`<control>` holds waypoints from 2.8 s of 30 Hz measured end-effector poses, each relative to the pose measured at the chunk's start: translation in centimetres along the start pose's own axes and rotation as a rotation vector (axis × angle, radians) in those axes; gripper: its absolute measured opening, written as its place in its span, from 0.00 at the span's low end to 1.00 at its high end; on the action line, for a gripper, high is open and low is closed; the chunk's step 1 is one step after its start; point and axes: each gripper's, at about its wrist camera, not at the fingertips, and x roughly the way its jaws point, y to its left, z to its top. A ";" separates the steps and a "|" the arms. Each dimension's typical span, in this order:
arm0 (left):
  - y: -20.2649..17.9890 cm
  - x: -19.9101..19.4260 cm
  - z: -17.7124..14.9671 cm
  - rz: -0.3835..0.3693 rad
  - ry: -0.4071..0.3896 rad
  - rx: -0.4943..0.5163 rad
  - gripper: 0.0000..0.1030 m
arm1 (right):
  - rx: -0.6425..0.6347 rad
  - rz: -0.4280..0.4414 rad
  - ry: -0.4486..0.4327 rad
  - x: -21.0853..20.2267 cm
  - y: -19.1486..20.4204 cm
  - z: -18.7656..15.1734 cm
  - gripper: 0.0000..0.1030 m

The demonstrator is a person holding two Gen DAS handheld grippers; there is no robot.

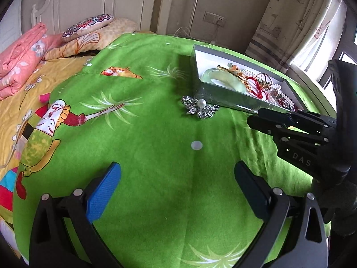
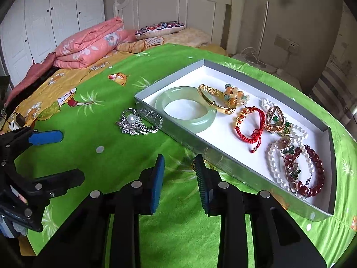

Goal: Organize jewelry
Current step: 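Lift both grippers from the box and move the right toward the gold ring, then grasp the silver pearl brooch with the left gripper while the right closes on the gold ring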

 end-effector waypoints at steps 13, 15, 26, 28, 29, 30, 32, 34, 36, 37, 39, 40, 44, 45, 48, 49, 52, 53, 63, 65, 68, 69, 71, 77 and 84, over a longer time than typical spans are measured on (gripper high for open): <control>0.1 -0.1 0.0 -0.020 -0.009 -0.011 0.97 | 0.027 -0.030 0.052 0.9 -0.4 0.5 0.26; 0.1 -0.1 0.1 -0.024 -0.010 -0.010 0.97 | 0.026 -0.034 0.061 1.1 -0.2 0.5 0.26; 0.7 -0.3 0.7 -0.081 0.022 0.007 0.97 | -0.168 0.205 0.112 -1.8 1.9 -1.9 0.16; 0.8 -0.4 1.4 -0.035 0.004 0.025 0.97 | -0.163 0.214 0.095 -3.1 1.4 -2.6 0.16; 0.9 -0.4 1.9 -0.020 -0.001 0.026 0.97 | -0.132 0.230 0.078 -3.8 0.8 -2.7 0.16; 0.9 -0.4 2.5 -0.014 0.000 0.022 0.97 | -0.094 0.243 0.056 -4.4 0.0 -2.8 0.16; 0.6 0.2 3.8 -0.008 -0.001 0.024 0.97 | -0.033 0.248 0.021 -5.1 -1.2 -2.8 0.16; -0.2 1.2 4.9 0.006 0.006 0.049 0.97 | -0.008 0.229 -0.005 -5.4 -1.6 -2.9 0.16; -1.2 2.6 6.1 0.019 0.018 0.085 0.97 | 0.016 0.233 -0.014 -5.5 -1.8 -3.2 0.16; -1.6 3.5 6.8 0.030 0.026 0.100 0.96 | 0.019 0.227 -0.014 -5.4 -1.8 -3.3 0.16; -2.1 5.1 7.7 0.034 0.048 0.116 0.96 | 0.020 0.219 -0.004 -5.2 -1.8 -3.4 0.16; -2.5 5.9 8.2 0.022 0.062 0.124 0.94 | 0.022 0.218 -0.003 -5.2 -1.8 -3.5 0.16; -3.8 8.1 8.9 0.051 0.073 0.194 0.91 | 0.034 0.219 -0.010 -5.4 -1.9 -3.8 0.16; -4.1 8.2 8.8 0.052 0.075 0.215 0.88 | 0.038 0.220 -0.012 -5.5 -2.0 -3.8 0.16; -4.8 7.6 7.8 0.026 0.053 0.287 0.67 | 0.049 0.222 -0.019 -5.7 -2.2 -4.0 0.16; -4.6 7.4 7.6 0.023 0.055 0.287 0.66 | 0.052 0.224 -0.022 -5.8 -2.3 -4.0 0.16; -3.9 6.5 6.5 0.028 0.051 0.282 0.65 | 0.045 0.228 -0.022 -5.8 -2.3 -4.1 0.17; -3.6 6.0 6.1 0.032 0.048 0.276 0.65 | 0.045 0.228 -0.022 -5.8 -2.3 -4.1 0.18; -2.2 4.3 4.6 0.050 0.046 0.234 0.67 | -0.131 0.194 0.061 -1.8 0.0 -2.7 0.63; -2.6 4.8 5.2 0.044 0.047 0.234 0.68 | -0.167 0.175 0.062 -1.3 0.7 -2.3 0.56; -3.4 5.6 6.0 0.041 0.052 0.237 0.71 | -0.194 0.185 0.066 -1.4 1.5 -2.0 0.39; -3.7 5.9 6.2 0.039 0.053 0.238 0.72 | -0.201 0.189 0.065 -1.5 1.7 -2.1 0.34; -4.2 6.4 6.7 0.041 0.052 0.236 0.73 | -0.210 0.194 0.055 -1.8 1.9 -2.4 0.24; -4.6 7.0 7.5 0.059 0.039 0.228 0.63 | -0.168 0.167 0.036 -3.4 1.1 -4.4 0.21; -4.5 5.3 5.8 0.025 0.019 0.221 0.47 | -0.096 0.168 -0.004 -4.9 -0.4 -5.7 0.21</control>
